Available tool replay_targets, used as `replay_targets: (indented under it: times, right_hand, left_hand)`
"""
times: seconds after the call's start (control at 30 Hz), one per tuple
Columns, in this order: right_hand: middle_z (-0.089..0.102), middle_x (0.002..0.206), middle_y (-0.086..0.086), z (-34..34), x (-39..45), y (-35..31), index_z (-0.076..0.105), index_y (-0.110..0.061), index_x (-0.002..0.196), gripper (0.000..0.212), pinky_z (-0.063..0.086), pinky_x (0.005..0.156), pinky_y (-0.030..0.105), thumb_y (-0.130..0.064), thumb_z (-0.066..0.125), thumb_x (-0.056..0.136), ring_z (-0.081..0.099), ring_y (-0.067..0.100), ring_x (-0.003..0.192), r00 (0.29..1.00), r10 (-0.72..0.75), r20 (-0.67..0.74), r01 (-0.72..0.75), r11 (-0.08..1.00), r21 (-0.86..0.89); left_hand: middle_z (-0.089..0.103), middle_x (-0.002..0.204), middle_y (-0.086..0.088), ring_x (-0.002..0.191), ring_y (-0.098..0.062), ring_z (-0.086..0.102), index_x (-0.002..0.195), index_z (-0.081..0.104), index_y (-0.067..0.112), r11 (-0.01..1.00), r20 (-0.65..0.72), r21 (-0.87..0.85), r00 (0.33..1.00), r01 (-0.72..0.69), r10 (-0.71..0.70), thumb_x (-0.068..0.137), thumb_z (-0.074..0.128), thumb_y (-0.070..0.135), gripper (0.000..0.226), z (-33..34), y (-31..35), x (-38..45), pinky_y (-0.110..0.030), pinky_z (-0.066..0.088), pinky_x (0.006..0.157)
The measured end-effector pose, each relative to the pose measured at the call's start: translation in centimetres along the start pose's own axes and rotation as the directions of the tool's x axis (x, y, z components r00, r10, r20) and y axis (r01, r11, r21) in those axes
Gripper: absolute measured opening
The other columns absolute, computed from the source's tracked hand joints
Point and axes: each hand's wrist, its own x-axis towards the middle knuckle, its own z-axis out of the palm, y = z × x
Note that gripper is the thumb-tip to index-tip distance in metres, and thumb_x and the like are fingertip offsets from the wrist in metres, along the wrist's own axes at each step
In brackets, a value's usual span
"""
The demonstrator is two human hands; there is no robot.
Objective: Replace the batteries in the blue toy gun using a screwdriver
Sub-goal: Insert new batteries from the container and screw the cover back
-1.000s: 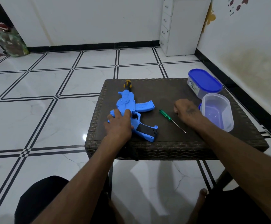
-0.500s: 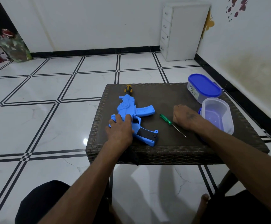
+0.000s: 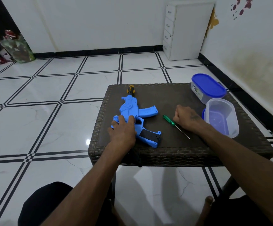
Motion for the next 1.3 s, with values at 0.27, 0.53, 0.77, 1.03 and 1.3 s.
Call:
replay_targets:
  times: [0.27,0.53,0.77,1.03,1.3]
  right_hand:
    - [0.062,0.091,0.012,0.1,0.2,-0.3,0.053,-0.008,0.103,0.009,0.039,0.056,0.025,-0.014,0.056,0.096,0.055,0.017,0.072,0.995,0.003,-0.097,-0.001,1.0,0.015]
    - [0.065,0.095,0.006,0.6,-0.7,-0.3,0.06,-0.016,0.098,0.005,0.054,0.073,0.03,-0.013,0.058,0.096,0.061,0.017,0.084,0.976,-0.017,-0.217,0.048,0.99,0.135]
    - [0.073,0.083,-0.004,0.2,-6.3,-2.6,0.074,-0.019,0.093,0.009,0.056,0.066,0.021,-0.013,0.069,0.09,0.07,0.01,0.067,0.973,-0.201,-0.113,0.229,0.888,0.399]
    - [0.071,0.089,-0.004,1.3,-8.8,-2.6,0.078,-0.018,0.092,0.015,0.05,0.074,0.022,-0.006,0.072,0.085,0.064,0.009,0.082,0.881,-0.463,-0.099,0.473,0.85,0.232]
    - [0.069,0.086,-0.003,2.5,-9.1,-2.9,0.068,-0.015,0.101,0.021,0.055,0.073,0.021,-0.003,0.073,0.084,0.065,0.01,0.078,0.869,-0.467,-0.163,0.494,0.823,0.28]
  left_hand:
    - [0.021,0.146,-0.016,0.134,-0.044,0.028,0.134,0.033,0.022,1.0,0.002,-0.003,1.0,0.002,-0.002,0.097,0.053,0.026,0.043,0.2,0.0,0.0,-0.056,0.033,0.107]
    - [0.021,0.146,-0.016,0.133,-0.043,0.029,0.135,0.033,0.022,1.0,0.002,-0.004,1.0,-0.003,0.003,0.098,0.052,0.027,0.042,0.1,0.0,-0.1,-0.056,0.033,0.107]
    - [0.023,0.145,-0.016,0.132,-0.042,0.03,0.135,0.033,0.022,1.0,-0.01,0.0,1.0,-0.004,0.004,0.097,0.053,0.027,0.043,0.1,0.0,0.0,-0.055,0.032,0.108]
    - [0.023,0.146,-0.015,0.133,-0.043,0.029,0.135,0.033,0.022,1.0,-0.001,0.008,1.0,0.001,-0.001,0.097,0.053,0.028,0.043,0.0,0.0,-0.1,-0.056,0.033,0.108]
    - [0.021,0.147,-0.016,0.134,-0.044,0.028,0.136,0.033,0.023,1.0,0.006,0.003,1.0,0.002,-0.002,0.097,0.052,0.028,0.043,-0.1,0.1,-0.2,-0.057,0.032,0.108]
